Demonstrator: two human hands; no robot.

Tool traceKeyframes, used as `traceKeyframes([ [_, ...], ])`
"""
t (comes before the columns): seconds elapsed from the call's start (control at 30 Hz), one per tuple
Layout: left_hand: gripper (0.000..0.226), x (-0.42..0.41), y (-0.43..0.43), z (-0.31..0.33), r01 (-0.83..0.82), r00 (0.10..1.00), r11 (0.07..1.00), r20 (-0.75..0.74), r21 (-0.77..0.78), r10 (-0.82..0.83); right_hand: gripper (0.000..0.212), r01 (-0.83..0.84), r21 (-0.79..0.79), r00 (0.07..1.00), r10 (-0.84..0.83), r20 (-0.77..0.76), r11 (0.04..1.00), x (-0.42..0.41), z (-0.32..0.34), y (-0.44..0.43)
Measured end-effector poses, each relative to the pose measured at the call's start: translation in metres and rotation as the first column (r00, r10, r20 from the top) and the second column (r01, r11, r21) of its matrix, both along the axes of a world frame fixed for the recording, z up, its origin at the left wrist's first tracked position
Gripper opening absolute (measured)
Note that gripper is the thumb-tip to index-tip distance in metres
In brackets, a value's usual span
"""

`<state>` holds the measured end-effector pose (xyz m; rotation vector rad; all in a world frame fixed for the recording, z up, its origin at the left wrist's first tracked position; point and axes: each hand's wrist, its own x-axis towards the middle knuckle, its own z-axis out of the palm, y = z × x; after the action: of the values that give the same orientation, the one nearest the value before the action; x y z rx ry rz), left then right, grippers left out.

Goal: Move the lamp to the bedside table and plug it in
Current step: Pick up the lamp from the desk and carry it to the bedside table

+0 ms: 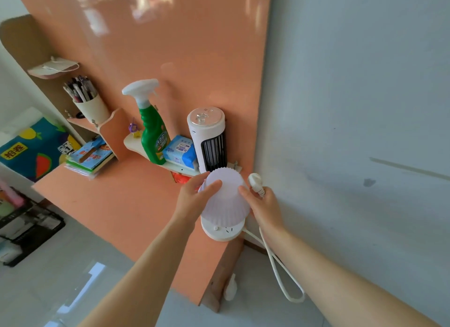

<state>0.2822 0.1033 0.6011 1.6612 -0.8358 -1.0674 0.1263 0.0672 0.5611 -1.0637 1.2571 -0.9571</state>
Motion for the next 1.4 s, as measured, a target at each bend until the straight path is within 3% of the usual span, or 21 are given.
traceKeyframes([
  [0.23, 0.020, -0.075, 0.009, 0.017, 0.161, 0.987, 0.984, 0.010, -0.074, -0.161, 0.050, 0.113, -0.009, 0.993, -0.113, 0.028, 0.994, -0.081, 0.014, 0.024],
  [0.33, 0.022, -0.113, 0.015, 0.022, 0.236, 0.972, 0.967, 0.017, -0.094, -0.235, 0.046, 0.180, -0.020, 0.983, -0.179, 0.032, 0.984, -0.120, 0.018, 0.038],
  [0.47, 0.042, -0.176, 0.026, 0.026, 0.323, 0.946, 0.942, 0.017, -0.090, -0.323, 0.048, 0.280, -0.034, 0.960, -0.279, 0.035, 0.959, -0.187, 0.025, 0.065],
  [0.83, 0.047, -0.347, 0.085, 0.029, 0.558, 0.828, 0.826, -0.017, -0.075, -0.561, 0.051, 0.500, -0.022, 0.866, -0.500, 0.004, 0.866, -0.358, 0.033, 0.171],
  [0.87, 0.047, -0.409, 0.118, 0.030, 0.674, 0.738, 0.738, -0.005, -0.046, -0.674, 0.050, 0.631, -0.022, 0.776, -0.631, 0.019, 0.775, -0.411, 0.034, 0.224],
  [0.9, 0.046, -0.424, 0.127, 0.031, 0.689, 0.725, 0.724, 0.000, -0.033, -0.689, 0.048, 0.653, -0.030, 0.757, -0.652, 0.027, 0.757, -0.424, 0.032, 0.237],
  [1.13, 0.045, -0.458, 0.138, 0.036, 0.729, 0.684, 0.684, -0.013, -0.032, -0.730, 0.048, 0.692, -0.020, 0.721, -0.692, -0.002, 0.721, -0.455, 0.036, 0.255],
  [1.23, 0.044, -0.486, 0.149, 0.037, 0.787, 0.616, 0.616, -0.012, -0.035, -0.788, 0.050, 0.748, -0.011, 0.663, -0.748, -0.013, 0.663, -0.477, 0.036, 0.278],
  [1.4, 0.043, -0.558, 0.173, 0.037, 0.897, 0.441, 0.441, -0.004, -0.020, -0.898, 0.051, 0.882, 0.020, 0.470, -0.883, -0.003, 0.470, -0.527, 0.033, 0.330],
])
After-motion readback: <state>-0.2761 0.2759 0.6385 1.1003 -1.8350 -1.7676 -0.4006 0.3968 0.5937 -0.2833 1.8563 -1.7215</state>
